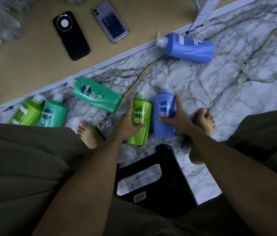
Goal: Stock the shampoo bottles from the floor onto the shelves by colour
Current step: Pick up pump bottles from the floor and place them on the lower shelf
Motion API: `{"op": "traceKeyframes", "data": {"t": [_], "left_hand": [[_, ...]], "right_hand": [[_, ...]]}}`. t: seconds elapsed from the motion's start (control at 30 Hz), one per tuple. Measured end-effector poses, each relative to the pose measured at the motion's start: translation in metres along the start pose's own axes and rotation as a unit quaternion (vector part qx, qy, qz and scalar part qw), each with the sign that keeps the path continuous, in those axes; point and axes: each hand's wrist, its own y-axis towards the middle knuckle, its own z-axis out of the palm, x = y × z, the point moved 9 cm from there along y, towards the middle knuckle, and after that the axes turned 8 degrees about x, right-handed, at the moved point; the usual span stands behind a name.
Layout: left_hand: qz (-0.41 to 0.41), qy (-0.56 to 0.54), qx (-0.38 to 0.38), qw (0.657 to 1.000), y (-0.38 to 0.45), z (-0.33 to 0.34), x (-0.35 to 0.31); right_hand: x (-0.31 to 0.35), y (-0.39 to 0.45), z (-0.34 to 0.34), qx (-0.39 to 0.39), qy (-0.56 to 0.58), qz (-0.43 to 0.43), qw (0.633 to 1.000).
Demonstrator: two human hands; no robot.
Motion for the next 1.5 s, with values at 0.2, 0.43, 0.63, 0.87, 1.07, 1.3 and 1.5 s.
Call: {"op": "traceKeyframes", "data": {"t": [0.2,0.43,0.63,0.87,1.07,1.3,1.5], "left_hand": [[-0.004,0.002,-0.003,1.000,0.002,0.002,-0.009],[0.025,-0.068,0.040,0.997,0.006,0.004,-0.003],[0.033,-0.097,0.036,0.994,0.003,0.004,-0.011],[0.036,-0.105,0.040,0.993,0.005,0.005,-0.017],[0.013,-0.158,0.048,0.986,0.002,0.002,-0.017],[0.008,-0.187,0.067,0.980,-0.017,-0.012,-0.033],[0.061,-0.203,0.020,0.977,-0.057,-0.042,-0.072]], "right_hand": [[0.005,0.013,0.004,-0.003,-0.019,-0.006,1.000],[0.009,0.019,0.001,0.007,-0.024,-0.016,1.000],[0.008,0.014,0.004,-0.025,0.000,-0.037,0.999],[0.008,0.016,0.010,0.000,-0.006,-0.050,0.999],[0.016,0.019,0.005,0.025,-0.005,-0.051,0.998],[0.039,0.001,-0.001,0.082,0.060,-0.085,0.991],[0.084,-0.037,-0.025,0.074,0.103,-0.121,0.985]]}}
